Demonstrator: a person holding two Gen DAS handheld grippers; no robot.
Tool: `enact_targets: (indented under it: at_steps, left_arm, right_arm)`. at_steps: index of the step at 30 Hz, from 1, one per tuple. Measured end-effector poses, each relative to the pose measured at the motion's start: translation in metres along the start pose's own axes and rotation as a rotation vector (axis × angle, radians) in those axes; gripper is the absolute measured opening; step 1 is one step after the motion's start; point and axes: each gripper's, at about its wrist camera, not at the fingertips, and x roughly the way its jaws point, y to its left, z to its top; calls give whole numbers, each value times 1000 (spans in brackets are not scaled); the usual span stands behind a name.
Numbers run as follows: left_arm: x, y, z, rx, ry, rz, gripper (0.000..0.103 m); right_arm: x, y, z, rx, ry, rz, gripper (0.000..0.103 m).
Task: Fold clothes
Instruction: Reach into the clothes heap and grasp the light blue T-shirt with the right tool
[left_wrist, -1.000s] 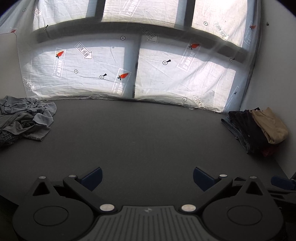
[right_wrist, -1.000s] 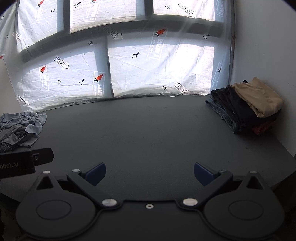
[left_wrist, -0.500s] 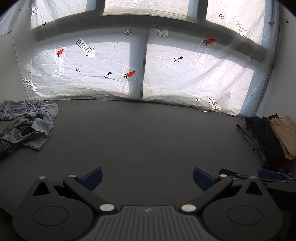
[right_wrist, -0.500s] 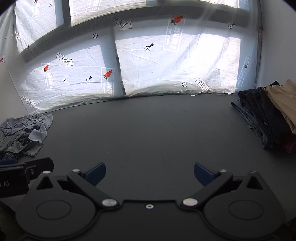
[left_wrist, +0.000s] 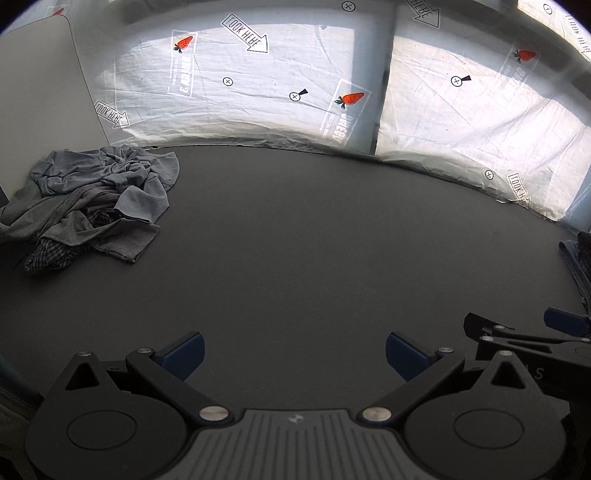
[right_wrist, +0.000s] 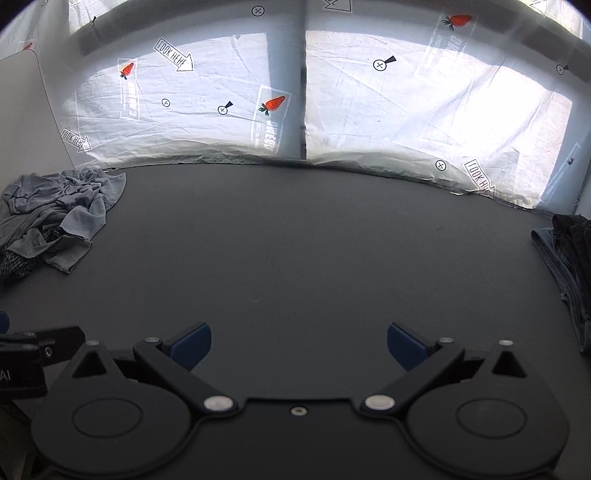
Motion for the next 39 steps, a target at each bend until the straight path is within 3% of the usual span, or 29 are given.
enact_targets:
  at_steps: [6,13,18,25,30,33,35,37,39]
  left_arm:
    - [52,61,44,-50,31,12,103]
    - [114,146,92,-154,86,30,103]
    - [160,210,111,-233,113,72,103]
    - [230,313,109,-522,204,201,103]
    - [263,354,105,-580,270,262,103]
    - [277,369,104,-592,291,294,103]
    - [284,376,104,-597,304,304,103]
    - [291,383,104,-604,320,315,103]
    - [296,390,104,-618,336,328,103]
  right_arm:
    - [52,46,43,-70,14,-46,103]
    - [114,128,81,-222,28,-64,103]
    - [156,185,106,-314,32,-16,103]
    - [228,252,128,-411,83,154,103]
    - [268,300,137,-480,53,203,103]
    - [289,326,145,-477,29,256,92]
    - [304,343,150,-469,37,288,68]
    - [316,358,153,-469,41,329,56]
    - [326,374,154,-477,49,399,54]
